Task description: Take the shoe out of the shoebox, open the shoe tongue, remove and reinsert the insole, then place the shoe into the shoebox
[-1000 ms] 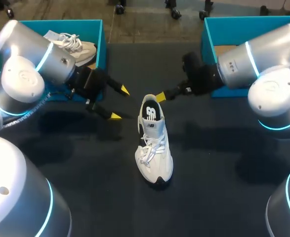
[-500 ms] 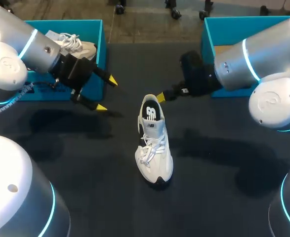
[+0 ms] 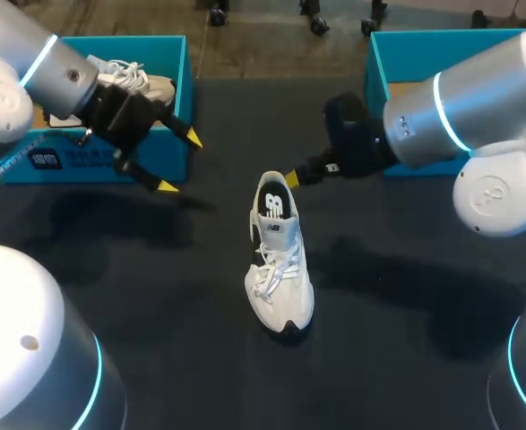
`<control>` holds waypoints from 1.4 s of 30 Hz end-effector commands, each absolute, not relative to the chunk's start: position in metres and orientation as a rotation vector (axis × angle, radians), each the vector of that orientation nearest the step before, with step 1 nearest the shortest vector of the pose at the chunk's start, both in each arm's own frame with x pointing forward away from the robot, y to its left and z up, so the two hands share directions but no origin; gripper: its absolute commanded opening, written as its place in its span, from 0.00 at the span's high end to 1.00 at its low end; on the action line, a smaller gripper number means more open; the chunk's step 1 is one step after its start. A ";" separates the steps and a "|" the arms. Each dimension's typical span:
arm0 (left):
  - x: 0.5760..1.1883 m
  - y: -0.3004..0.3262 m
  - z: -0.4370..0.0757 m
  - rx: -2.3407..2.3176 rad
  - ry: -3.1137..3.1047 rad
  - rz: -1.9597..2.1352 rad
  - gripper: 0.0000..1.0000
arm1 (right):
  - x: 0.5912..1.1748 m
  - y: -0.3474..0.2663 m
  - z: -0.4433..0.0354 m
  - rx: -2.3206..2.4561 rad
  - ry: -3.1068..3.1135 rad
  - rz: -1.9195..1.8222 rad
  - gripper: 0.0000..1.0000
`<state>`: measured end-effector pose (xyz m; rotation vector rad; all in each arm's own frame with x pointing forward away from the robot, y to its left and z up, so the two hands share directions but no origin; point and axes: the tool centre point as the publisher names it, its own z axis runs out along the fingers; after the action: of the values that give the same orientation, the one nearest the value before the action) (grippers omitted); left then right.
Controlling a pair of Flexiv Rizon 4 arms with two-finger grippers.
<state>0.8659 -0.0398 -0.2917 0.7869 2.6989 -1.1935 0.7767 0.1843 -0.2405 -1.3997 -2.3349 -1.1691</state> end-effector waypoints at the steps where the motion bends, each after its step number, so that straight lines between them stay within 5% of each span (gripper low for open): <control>1: 0.869 -0.035 -0.284 0.770 2.697 -1.164 0.00 | 0.776 0.183 -0.246 -1.519 -2.341 -1.305 1.00; 42: 0.891 -0.011 -0.270 0.700 2.669 -1.102 0.00 | 0.786 0.207 -0.307 -2.134 -2.453 -0.568 1.00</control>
<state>0.8922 -0.0109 -0.2699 0.7012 2.6684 -1.1065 0.7844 0.2028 -0.3028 -2.1035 -2.4387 -0.6143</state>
